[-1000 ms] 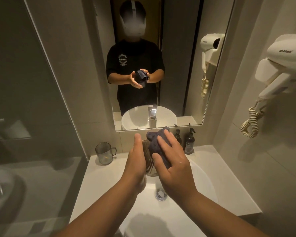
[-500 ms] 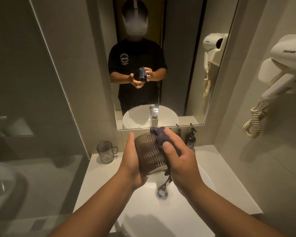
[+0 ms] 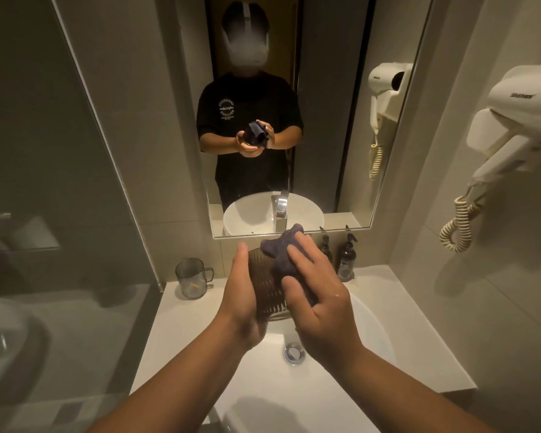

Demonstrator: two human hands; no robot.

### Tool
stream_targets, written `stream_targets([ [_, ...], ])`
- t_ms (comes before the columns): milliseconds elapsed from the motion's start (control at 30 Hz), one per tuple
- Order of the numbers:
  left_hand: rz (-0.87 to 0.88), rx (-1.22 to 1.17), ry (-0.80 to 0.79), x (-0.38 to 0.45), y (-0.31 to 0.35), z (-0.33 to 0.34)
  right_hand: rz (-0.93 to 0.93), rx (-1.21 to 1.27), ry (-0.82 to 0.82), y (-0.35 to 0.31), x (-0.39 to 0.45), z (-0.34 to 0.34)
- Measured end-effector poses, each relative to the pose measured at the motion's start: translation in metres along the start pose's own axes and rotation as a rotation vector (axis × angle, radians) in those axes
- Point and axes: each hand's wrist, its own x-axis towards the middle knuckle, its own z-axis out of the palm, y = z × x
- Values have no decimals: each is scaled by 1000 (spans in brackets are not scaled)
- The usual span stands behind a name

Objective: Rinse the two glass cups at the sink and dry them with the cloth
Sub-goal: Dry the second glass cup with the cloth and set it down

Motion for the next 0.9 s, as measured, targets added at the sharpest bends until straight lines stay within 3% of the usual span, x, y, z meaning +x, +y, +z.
stream_targets([
  [167,-76,-124,-133,7,-5,-9,431,519,15,6,11,-9],
  [267,-50,-83,-53,10,-6,-4,466,463,39,11,13,-10],
  [400,60,112,211,15,-7,2,290,95,36,10,11,-15],
  [567,17,114,29,2,-4,12,40,-151,18,9,9,-9],
  [667,-27,-17,-4,8,-1,7,-203,-300,-15,8,1,-1],
  [733,-47,-68,-28,11,0,4,-243,-280,-24,7,-3,2],
  [900,-72,-104,-72,17,-4,-7,251,227,-4,5,9,-3],
])
